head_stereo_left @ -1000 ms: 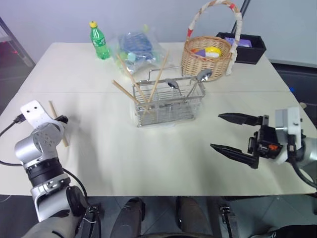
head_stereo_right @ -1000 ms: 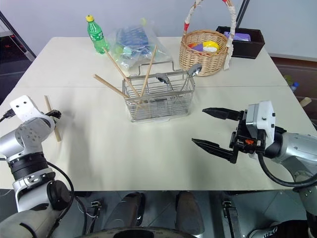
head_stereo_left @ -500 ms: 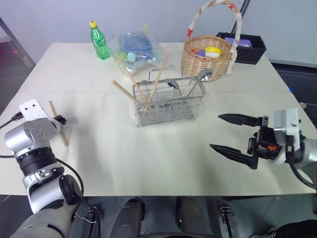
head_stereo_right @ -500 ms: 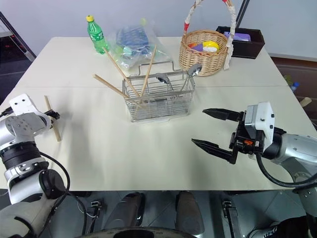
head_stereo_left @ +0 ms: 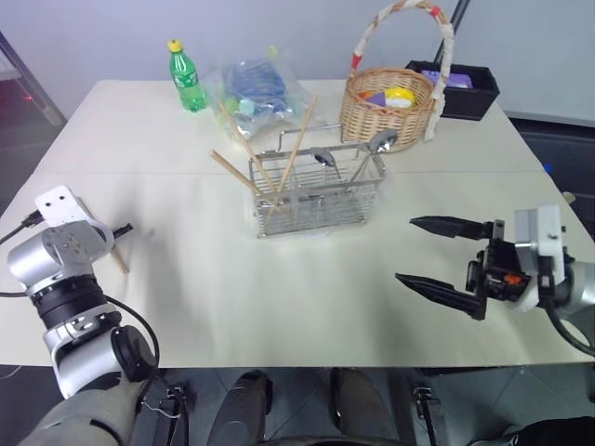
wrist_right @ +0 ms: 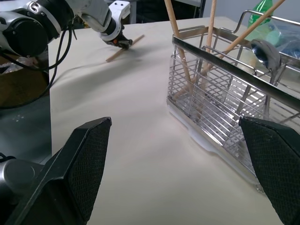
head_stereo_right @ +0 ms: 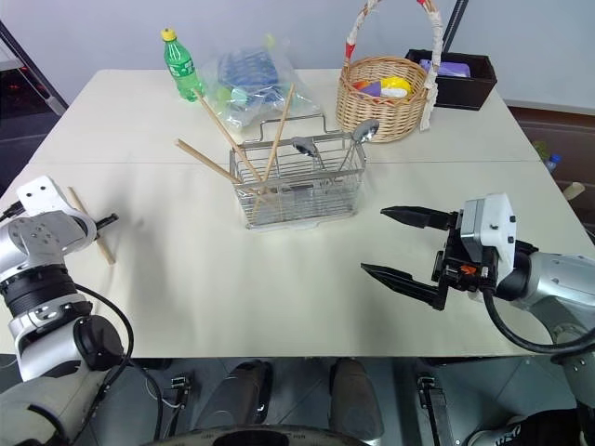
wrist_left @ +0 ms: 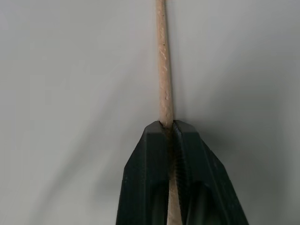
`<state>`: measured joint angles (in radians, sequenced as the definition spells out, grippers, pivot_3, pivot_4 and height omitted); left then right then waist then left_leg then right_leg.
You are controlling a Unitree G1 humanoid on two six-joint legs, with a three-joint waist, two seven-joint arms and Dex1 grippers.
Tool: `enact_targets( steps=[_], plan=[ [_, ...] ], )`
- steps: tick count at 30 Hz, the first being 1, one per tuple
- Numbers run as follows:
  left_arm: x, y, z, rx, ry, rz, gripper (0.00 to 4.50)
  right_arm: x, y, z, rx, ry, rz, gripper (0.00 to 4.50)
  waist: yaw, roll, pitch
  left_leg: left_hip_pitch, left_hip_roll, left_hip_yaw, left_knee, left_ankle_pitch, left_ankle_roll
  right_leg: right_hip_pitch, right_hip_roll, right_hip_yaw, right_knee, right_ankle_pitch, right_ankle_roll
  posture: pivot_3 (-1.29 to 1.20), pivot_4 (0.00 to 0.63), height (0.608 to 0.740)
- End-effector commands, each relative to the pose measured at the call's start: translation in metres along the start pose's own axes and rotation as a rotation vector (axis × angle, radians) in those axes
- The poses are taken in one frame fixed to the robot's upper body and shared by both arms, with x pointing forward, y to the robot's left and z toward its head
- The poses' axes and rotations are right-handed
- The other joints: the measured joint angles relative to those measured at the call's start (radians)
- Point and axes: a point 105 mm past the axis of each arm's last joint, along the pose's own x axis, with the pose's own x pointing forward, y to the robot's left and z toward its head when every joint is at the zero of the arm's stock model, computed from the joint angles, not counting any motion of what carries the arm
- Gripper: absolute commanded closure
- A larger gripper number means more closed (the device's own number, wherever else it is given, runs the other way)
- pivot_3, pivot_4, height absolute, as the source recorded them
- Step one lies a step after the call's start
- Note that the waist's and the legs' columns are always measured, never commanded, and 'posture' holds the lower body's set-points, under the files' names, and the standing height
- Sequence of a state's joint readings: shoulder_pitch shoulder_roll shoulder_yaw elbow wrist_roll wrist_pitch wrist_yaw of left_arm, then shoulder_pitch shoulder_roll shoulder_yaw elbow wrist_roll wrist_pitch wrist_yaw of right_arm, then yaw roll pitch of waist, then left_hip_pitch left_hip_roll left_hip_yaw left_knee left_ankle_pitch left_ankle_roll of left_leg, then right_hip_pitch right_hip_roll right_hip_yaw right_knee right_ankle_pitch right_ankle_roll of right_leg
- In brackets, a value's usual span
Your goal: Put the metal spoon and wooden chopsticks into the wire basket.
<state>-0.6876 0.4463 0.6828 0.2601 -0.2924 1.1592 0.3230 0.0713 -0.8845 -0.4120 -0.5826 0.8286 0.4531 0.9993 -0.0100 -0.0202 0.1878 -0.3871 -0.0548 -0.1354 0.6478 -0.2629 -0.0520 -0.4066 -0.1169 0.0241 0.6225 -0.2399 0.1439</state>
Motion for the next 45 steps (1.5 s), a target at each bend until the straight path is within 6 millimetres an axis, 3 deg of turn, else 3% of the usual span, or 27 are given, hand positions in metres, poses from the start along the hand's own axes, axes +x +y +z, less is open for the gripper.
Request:
enact_targets(
  steps=[1, 5, 8, 11, 13, 16, 19, 24, 30, 36, 45],
  plan=[
    [-0.002, 0.003, 0.005, -0.011, -0.024, 0.001, 4.46, -0.003, 0.0, 0.007, -0.037, -0.007, -0.005, 0.0, 0.0, 0.0, 0.0, 0.0, 0.0, 0.0, 0.0, 0.0, 0.0, 0.0, 0.0, 0.0, 0.0, 0.0, 0.0, 0.0, 0.15, 0.74],
    [-0.005, 0.002, 0.033, 0.037, -0.201, 0.008, 4.46, -0.002, -0.003, 0.003, -0.039, -0.008, -0.028, 0.0, 0.0, 0.0, 0.0, 0.0, 0.0, 0.0, 0.0, 0.0, 0.0, 0.0, 0.0, 0.0, 0.0, 0.0, 0.0, 0.0, 0.15, 0.74],
    [-0.017, -0.017, 0.064, 0.014, -0.336, -0.115, 4.46, 0.001, -0.001, 0.001, -0.032, -0.019, -0.034, 0.0, 0.002, 0.0, 0.0, 0.0, 0.0, 0.0, 0.0, 0.0, 0.0, 0.0, 0.0, 0.0, 0.0, 0.0, 0.0, 0.0, 0.15, 0.74],
    [-0.046, -0.039, 0.119, -0.139, -0.57, -0.338, 4.46, 0.002, 0.001, -0.002, -0.015, -0.026, -0.055, 0.0, 0.006, -0.001, 0.0, -0.001, 0.0, 0.0, 0.0, 0.0, 0.0, 0.0, 0.0, 0.0, 0.0, 0.0, 0.0, 0.0, 0.15, 0.74],
    [-0.065, -0.05, 0.144, -0.134, -0.698, -0.461, 4.46, 0.003, 0.003, -0.003, -0.009, -0.029, -0.056, 0.0, 0.007, -0.002, 0.0, -0.002, 0.0, 0.0, 0.001, 0.0, -0.001, -0.001, 0.0, 0.0, -0.001, 0.0, 0.0, 0.0, 0.15, 0.74],
    [-0.094, -0.074, 0.167, -0.113, -0.833, -0.681, 4.46, 0.005, 0.004, -0.002, -0.004, -0.047, -0.072, 0.0, -0.001, -0.002, 0.0, -0.002, 0.0, 0.001, 0.0, 0.0, -0.001, -0.001, 0.0, 0.0, -0.002, 0.0, 0.0, 0.0, 0.15, 0.74],
    [-0.138, -0.104, 0.181, -0.11, -0.966, -0.985, 4.46, 0.007, 0.003, -0.002, -0.005, -0.05, -0.082, 0.0, 0.0, -0.001, 0.0, -0.002, 0.0, 0.001, 0.0, 0.0, -0.001, -0.001, -0.001, 0.0, -0.002, 0.0, 0.0, 0.0, 0.15, 0.74],
    [-0.192, -0.144, 0.172, -0.036, -0.984, -1.425, 4.46, 0.011, 0.001, -0.003, -0.004, -0.057, -0.1, 0.0, -0.001, -0.002, 0.0, -0.002, 0.0, 0.001, 0.001, 0.0, 0.0, -0.001, 0.0, 0.0, -0.002, 0.0, 0.0, 0.0, 0.15, 0.74],
    [-0.222, -0.179, 0.149, -0.057, -0.861, -1.77, 4.46, 0.013, 0.002, -0.003, -0.002, -0.064, -0.109, 0.0, -0.004, -0.002, 0.0, -0.002, 0.0, 0.001, 0.001, 0.0, 0.0, -0.001, 0.0, 0.0, 0.0, 0.0, 0.0, 0.0, 0.15, 0.74],
    [-0.224, -0.214, 0.117, -0.091, -0.729, -1.902, 4.46, 0.014, 0.003, -0.002, 0.002, -0.07, -0.112, 0.0, -0.004, -0.002, 0.0, -0.002, 0.0, 0.001, 0.001, 0.0, 0.0, -0.001, 0.0, 0.0, 0.0, 0.0, 0.0, 0.0, 0.15, 0.74],
    [-0.221, -0.238, 0.081, -0.103, -0.609, -1.972, 4.46, 0.013, -0.005, 0.009, 0.011, -0.11, -0.154, 0.0, -0.003, -0.002, 0.0, -0.002, 0.0, 0.001, 0.001, 0.0, 0.0, -0.001, 0.0, 0.0, 0.0, 0.0, 0.0, 0.0, 0.15, 0.74]
  ],
)
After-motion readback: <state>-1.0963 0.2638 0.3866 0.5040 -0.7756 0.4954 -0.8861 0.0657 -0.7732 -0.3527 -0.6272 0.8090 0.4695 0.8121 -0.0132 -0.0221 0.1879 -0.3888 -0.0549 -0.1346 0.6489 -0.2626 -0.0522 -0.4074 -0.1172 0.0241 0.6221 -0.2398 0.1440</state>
